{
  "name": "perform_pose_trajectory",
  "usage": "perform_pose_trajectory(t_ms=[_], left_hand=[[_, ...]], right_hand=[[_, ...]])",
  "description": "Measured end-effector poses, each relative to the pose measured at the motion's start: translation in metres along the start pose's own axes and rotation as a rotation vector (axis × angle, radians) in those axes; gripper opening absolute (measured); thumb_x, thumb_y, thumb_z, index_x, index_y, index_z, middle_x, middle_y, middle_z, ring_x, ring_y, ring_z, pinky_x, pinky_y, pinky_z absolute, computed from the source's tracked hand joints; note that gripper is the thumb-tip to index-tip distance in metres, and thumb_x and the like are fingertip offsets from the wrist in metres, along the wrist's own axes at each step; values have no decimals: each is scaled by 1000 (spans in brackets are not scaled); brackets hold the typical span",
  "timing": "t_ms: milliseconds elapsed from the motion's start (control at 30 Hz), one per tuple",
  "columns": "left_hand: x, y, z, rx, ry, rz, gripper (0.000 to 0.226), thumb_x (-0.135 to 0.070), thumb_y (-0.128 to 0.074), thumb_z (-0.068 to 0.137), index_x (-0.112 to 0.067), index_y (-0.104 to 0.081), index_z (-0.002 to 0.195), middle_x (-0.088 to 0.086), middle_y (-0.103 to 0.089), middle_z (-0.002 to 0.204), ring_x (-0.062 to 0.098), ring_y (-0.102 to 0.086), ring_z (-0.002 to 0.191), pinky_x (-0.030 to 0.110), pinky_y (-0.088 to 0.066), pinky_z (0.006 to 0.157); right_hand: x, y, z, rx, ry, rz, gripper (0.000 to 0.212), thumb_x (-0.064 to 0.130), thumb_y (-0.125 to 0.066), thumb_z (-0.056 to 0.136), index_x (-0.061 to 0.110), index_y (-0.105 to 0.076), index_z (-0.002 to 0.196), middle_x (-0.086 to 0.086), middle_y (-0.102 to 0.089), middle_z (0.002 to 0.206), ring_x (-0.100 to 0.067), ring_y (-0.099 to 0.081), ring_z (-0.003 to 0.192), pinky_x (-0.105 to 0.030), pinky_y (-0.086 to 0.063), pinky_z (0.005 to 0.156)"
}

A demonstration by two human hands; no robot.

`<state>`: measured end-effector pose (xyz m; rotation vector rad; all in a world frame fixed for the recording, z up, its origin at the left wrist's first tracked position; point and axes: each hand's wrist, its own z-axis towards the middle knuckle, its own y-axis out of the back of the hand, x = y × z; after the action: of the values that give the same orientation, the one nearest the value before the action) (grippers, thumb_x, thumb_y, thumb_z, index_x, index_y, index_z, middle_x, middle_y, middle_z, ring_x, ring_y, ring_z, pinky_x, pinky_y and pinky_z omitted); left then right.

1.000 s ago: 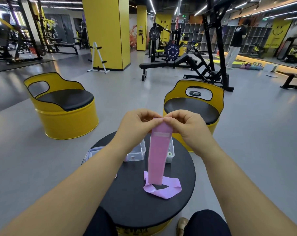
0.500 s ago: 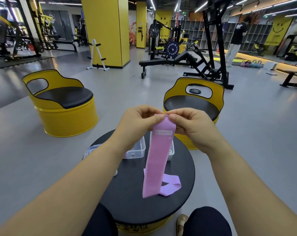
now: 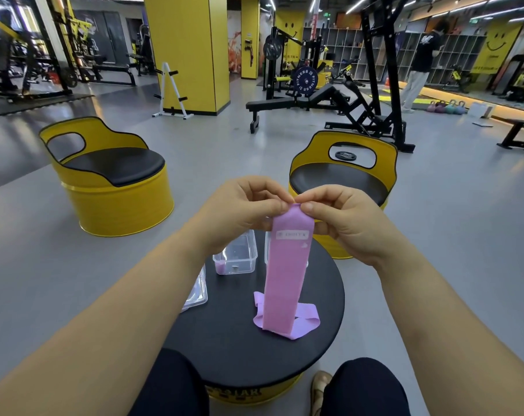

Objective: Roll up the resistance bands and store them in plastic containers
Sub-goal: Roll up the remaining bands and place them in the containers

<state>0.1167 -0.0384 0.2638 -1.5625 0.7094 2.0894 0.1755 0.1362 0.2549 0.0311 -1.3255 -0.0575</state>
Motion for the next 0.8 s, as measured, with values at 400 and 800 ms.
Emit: perform_pose_trajectory(t_ms=[400,800], left_hand=[[0,2,-3,17,-3,91,17,4,-61,84,-9,-69,77,-2,-71,70,9,-68,71,22,-56,66],[2,-4,0,-120,101,188,8,-5,-70,81,-12,-73,83,7,-73,77,15,-69,72,28,-59,70]], right_hand=[[-2,-1,0,15,-9,-66,17,-3,-60,84,12,-70,81,1,-73,75,-13,-69,77,-21,-55,64],[-5,-1,0,-48,146,-424,21,3,-66,84,23,-72,82,8,-73,78,-9,-69,80,-24,-56,79]])
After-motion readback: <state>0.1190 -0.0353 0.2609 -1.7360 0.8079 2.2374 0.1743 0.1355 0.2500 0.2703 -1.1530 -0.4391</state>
